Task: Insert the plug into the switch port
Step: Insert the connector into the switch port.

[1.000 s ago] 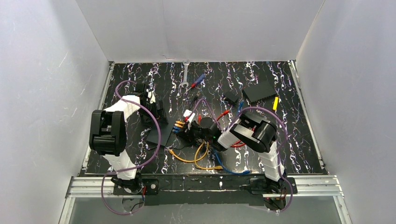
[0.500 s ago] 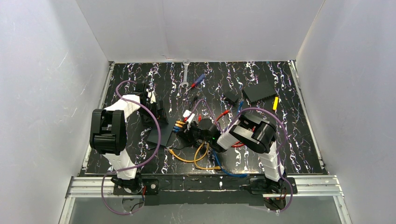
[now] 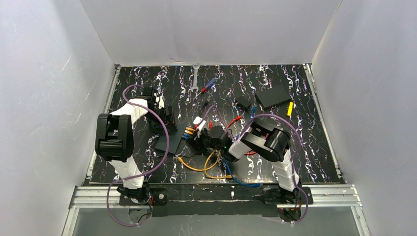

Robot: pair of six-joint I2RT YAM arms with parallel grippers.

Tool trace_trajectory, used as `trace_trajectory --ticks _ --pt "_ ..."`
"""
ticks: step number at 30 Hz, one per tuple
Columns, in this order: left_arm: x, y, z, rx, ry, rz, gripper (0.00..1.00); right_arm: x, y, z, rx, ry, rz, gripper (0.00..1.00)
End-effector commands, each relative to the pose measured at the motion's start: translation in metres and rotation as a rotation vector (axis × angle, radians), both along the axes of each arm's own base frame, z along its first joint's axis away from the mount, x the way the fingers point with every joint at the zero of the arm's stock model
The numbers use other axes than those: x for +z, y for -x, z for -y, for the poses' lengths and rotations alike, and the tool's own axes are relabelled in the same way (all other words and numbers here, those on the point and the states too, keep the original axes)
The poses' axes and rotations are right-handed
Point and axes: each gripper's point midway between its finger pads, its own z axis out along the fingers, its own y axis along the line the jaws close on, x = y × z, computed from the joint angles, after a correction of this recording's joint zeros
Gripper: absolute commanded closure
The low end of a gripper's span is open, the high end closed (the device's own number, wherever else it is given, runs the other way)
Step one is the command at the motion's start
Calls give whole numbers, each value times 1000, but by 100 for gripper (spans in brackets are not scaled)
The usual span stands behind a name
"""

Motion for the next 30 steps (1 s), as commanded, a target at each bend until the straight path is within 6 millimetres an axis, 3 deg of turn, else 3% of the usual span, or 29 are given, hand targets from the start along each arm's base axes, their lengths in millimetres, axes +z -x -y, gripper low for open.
trace_trajectory --ticks 1,30 --pt "3 12 18 -32 83 -67 20 21 1 -10 7 -96 50 99" --pt "-9 20 11 -62 -3 -118 21 22 9 -11 28 -121 121 99"
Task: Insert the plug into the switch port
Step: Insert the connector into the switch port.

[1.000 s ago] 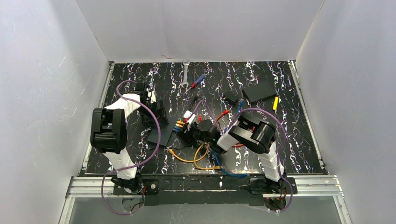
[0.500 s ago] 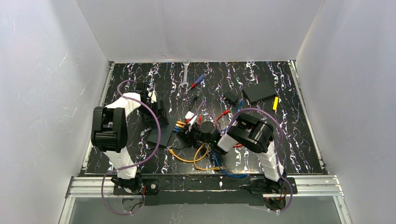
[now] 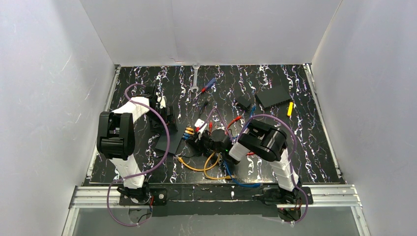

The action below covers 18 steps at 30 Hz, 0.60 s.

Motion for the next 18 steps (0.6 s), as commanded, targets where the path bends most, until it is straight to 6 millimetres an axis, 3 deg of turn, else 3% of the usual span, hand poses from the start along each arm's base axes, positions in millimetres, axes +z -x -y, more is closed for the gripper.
trace_trajectory --ticks 1,18 --pt "-7 20 10 -34 19 -92 21 22 6 -12 36 -73 92 99" --pt "-7 21 14 -50 24 -93 21 27 10 -23 45 -153 9 99"
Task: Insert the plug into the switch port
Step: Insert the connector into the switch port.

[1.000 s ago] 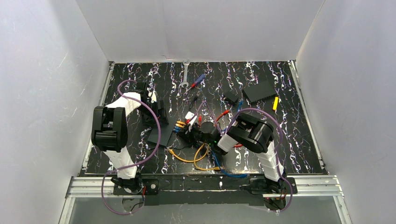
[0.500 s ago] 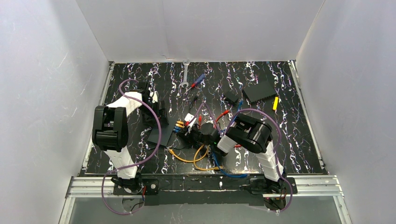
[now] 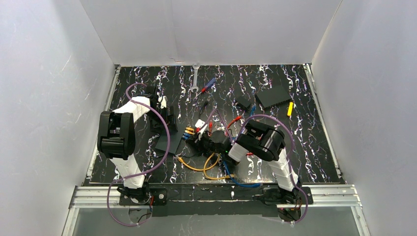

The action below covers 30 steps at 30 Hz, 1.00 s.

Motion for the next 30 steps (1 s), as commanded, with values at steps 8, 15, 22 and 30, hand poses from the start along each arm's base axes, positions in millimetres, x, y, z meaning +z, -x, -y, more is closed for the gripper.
trace_trajectory --ticks 8,15,22,30 --pt "-6 21 15 -35 39 -95 21 31 11 -25 58 -170 -45 99" --pt "-7 22 15 -41 35 -100 21 36 9 -24 92 -120 88 99" --pt "-6 22 14 -47 32 -103 21 37 4 -21 115 -39 266 99" --pt "-10 25 14 -51 34 -123 21 42 2 -20 115 -26 331 99"
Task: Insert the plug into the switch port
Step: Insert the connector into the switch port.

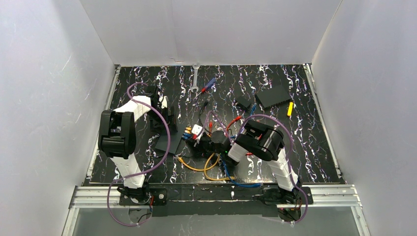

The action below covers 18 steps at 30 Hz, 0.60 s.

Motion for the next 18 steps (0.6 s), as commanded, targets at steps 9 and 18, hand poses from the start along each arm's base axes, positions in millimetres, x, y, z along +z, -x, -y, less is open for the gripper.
trace_trajectory --ticks 9,18 --pt "-12 27 19 -49 57 -134 21 45 9 -28 114 -98 123 99" --pt "-12 33 29 -99 70 -147 21 49 5 -37 164 -125 82 99"
